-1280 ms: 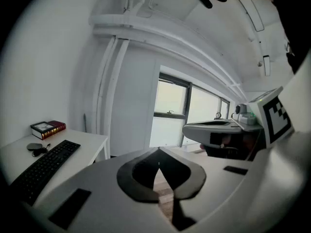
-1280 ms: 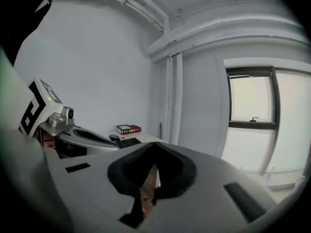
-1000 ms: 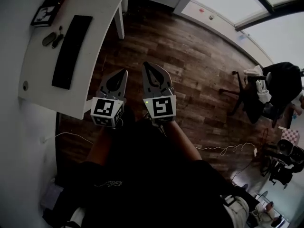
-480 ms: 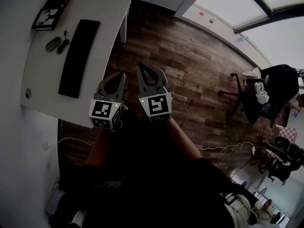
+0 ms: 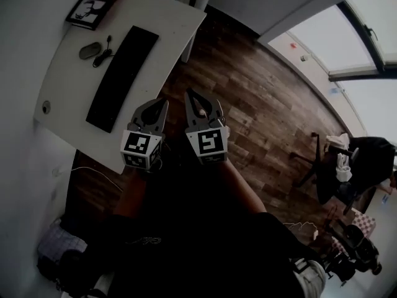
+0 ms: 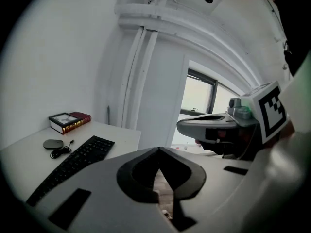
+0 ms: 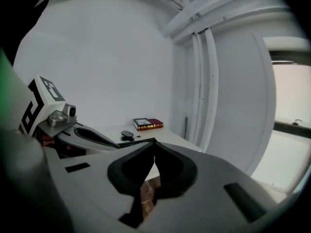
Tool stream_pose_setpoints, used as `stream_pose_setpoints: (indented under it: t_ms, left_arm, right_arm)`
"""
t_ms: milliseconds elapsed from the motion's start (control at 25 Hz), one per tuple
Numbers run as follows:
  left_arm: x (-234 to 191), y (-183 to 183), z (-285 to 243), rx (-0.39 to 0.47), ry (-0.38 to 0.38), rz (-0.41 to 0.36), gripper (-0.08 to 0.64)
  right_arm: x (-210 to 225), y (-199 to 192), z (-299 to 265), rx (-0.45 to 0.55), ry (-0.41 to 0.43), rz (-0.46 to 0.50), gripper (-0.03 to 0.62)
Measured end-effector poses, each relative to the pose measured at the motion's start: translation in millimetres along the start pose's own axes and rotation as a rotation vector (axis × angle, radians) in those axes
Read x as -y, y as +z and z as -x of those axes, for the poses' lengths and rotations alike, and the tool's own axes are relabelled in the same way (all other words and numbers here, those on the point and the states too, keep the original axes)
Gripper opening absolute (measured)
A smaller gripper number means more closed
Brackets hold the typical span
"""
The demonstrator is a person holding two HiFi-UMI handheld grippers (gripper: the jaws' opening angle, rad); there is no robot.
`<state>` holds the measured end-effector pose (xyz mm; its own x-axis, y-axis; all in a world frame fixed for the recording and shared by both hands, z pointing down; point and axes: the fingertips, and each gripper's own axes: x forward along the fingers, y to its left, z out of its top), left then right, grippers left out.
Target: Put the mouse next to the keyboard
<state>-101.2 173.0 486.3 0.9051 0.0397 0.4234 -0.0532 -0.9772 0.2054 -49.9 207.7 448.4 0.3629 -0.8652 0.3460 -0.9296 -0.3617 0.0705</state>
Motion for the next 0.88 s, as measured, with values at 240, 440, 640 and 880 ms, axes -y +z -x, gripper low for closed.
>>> stream_pose_setpoints:
  t_ms: [240, 440, 640, 880]
  left_arm:
    - [-37.9, 31.8, -26.8, -0.026, 0.162, 0.023, 0.002]
    - [-47.2, 62.0, -42.7, -0.024, 0.183, 0.009, 0.003]
    - [-67.3, 58.9, -5.2, -0.311, 0.111, -0.176, 0.002]
    - [-153.3, 68.5, 91.6, -0.625, 0.071, -0.322, 0.002]
  right_arm:
    - [19.8, 52.9, -58.7, 0.096, 0.217, 0.049, 0.021]
    - [45.3, 55.6, -93.1, 0.100, 0.319, 0.006, 0.021]
    - [39.3, 47.4, -117.9, 0.054, 0.429, -0.024, 0.021]
    - [25.7, 43.6, -143.8, 0.001, 0.507, -0.008, 0.021]
